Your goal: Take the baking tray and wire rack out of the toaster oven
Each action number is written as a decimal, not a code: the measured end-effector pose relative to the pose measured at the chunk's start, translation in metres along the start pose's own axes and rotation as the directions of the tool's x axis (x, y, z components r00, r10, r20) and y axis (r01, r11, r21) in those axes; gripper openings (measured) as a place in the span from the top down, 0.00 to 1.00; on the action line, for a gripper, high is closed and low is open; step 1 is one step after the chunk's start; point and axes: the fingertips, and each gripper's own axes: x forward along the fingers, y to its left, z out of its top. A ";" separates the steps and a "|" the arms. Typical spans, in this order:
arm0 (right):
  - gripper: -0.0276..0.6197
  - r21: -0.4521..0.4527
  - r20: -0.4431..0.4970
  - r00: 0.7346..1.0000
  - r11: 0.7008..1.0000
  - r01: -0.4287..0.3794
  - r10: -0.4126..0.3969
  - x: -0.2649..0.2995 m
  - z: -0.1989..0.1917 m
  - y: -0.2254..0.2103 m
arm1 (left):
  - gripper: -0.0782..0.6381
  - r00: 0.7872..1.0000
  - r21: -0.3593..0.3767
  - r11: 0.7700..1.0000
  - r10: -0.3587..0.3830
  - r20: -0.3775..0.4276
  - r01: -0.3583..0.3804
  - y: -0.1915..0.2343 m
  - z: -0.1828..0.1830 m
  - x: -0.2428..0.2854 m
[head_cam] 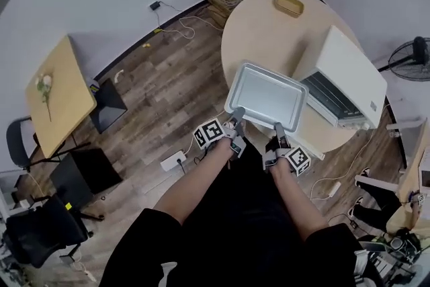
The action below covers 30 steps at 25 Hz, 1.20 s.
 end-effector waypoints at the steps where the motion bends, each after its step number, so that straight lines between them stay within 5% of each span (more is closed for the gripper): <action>1: 0.80 -0.001 -0.016 1.000 1.000 -0.004 0.004 0.009 -0.007 0.003 | 0.78 1.000 -0.002 1.000 0.003 0.018 -0.003 0.002 0.010 -0.004; 10: 0.79 -0.013 -0.122 0.992 1.000 -0.021 0.019 0.088 -0.030 0.024 | 0.78 0.990 -0.036 0.998 0.053 0.127 -0.049 0.015 0.082 -0.003; 30: 0.80 0.131 -0.080 0.996 0.990 0.048 -0.037 0.212 0.022 0.010 | 0.78 0.989 0.050 0.988 0.149 0.017 -0.149 0.022 0.162 0.127</action>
